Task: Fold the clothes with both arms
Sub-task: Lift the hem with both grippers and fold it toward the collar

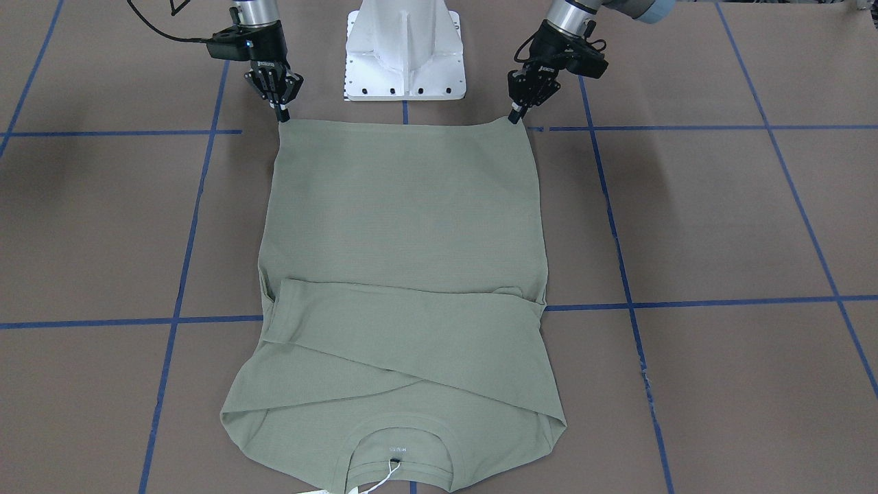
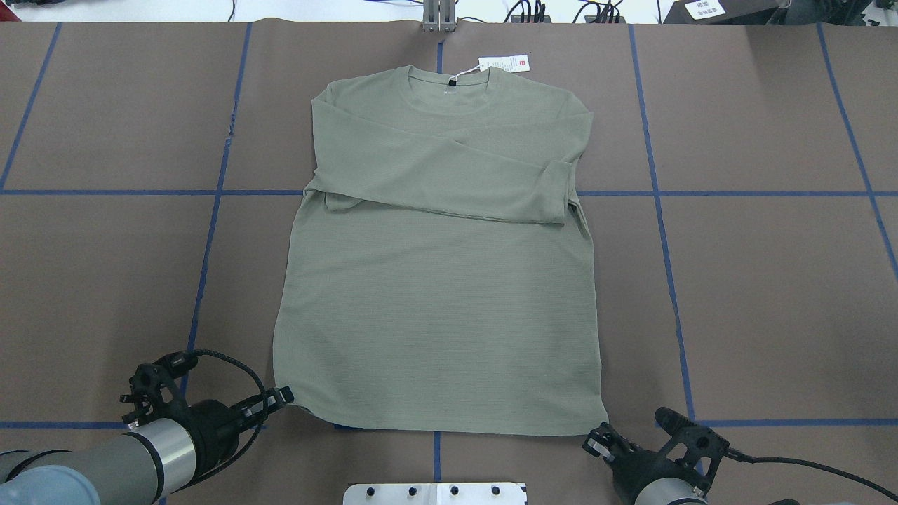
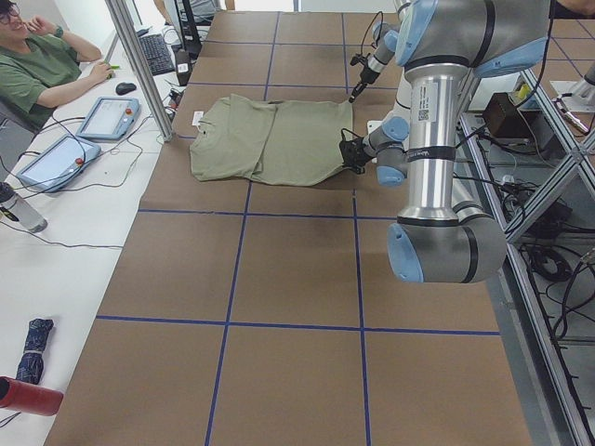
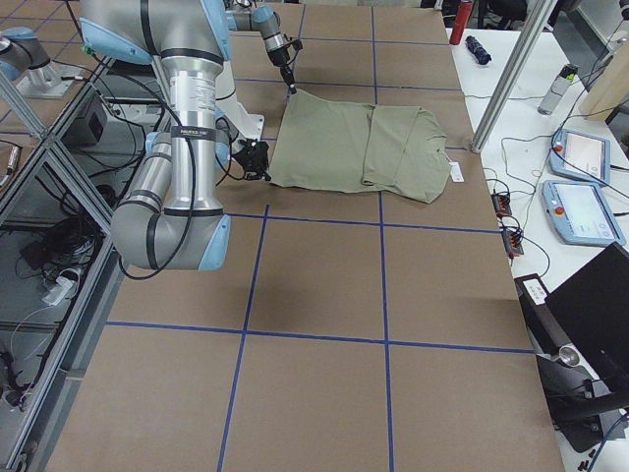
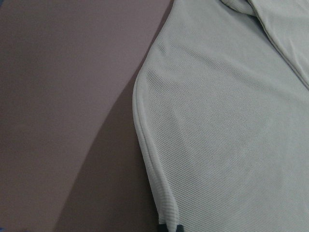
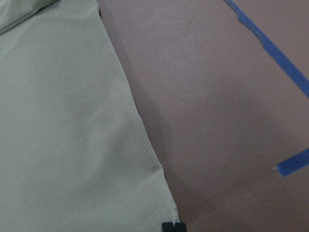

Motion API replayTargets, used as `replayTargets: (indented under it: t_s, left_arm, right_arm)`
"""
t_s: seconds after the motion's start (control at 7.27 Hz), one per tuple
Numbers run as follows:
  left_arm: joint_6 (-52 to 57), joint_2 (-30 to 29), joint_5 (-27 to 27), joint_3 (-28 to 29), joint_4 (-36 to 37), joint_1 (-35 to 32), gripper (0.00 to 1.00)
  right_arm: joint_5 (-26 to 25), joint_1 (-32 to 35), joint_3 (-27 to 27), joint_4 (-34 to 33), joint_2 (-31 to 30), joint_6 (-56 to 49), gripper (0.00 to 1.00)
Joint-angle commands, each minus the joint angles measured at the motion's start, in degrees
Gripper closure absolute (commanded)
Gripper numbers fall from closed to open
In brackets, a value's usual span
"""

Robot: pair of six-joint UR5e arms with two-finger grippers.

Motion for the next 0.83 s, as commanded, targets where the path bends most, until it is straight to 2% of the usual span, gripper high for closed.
replayTargets:
  t_s: [0.0, 0.14, 0.28, 0.41, 0.55, 0.69]
  left_arm:
    - [3.2, 4.6, -0.8, -11.1, 3.2, -0.1, 1.0]
    - [3.5, 5.7, -6.2, -20.8, 9.8, -0.3, 1.0]
    - [4.3, 4.9, -13.0, -30.0, 19.4, -1.2, 1.0]
    - [10.2, 1.9, -21.9, -34.3, 25.5, -7.9, 1.0]
    - [16.9, -3.6, -28.5, -32.7, 29.4, -14.8, 1.0]
    - [20.9, -9.4, -29.0, -28.6, 33.1, -17.2, 1.0]
  right_arm:
    - [5.1, -0.1, 15.8, -18.9, 0.1, -0.1, 1.0]
    - [8.0, -0.2, 23.6, -30.7, 4.1, -0.3, 1.0]
    - [11.0, 2.2, 27.6, -42.6, 12.4, -0.5, 1.0]
    - [17.1, 7.2, 27.4, -52.0, 23.2, -5.9, 1.0]
    - [19.3, 12.9, 26.8, -55.2, 29.6, -15.7, 1.0]
    - [19.4, 15.0, 25.9, -55.1, 30.1, -19.8, 1.0]
